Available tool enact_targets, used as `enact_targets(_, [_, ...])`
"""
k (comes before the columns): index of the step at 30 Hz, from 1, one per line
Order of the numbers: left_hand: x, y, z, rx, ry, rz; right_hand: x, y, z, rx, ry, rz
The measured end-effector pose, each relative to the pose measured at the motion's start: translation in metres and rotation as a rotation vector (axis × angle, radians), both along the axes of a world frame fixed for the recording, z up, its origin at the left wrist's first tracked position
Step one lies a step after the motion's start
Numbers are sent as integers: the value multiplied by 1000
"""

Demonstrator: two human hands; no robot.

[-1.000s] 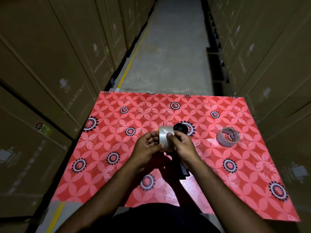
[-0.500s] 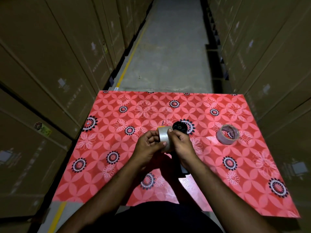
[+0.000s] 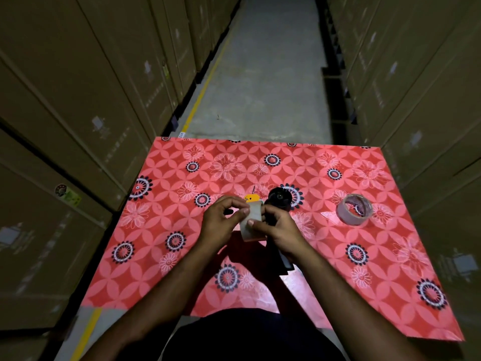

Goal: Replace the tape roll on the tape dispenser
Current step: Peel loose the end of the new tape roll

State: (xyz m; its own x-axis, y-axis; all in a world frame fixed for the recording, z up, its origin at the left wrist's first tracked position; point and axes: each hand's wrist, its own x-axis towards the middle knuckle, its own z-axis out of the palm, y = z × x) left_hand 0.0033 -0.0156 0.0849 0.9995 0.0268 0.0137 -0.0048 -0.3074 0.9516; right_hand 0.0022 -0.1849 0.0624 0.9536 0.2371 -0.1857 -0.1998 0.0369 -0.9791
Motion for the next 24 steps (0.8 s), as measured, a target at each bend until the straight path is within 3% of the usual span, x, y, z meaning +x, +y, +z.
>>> enact_targets(8, [-1,-6,1,-234,131,155,5,-13,6,-197,-118,118])
enact_targets(14, [2,-9,-1,-284,110,195,-3,-5,6,-507,-271,-153])
enact_targets(18, [1,-8,-8,-242,110,206,-4,-7,2,-427,-89,-112])
enact_targets(24, [1,0,-7,-342,119,170,2,-28,7,-413,-115,32])
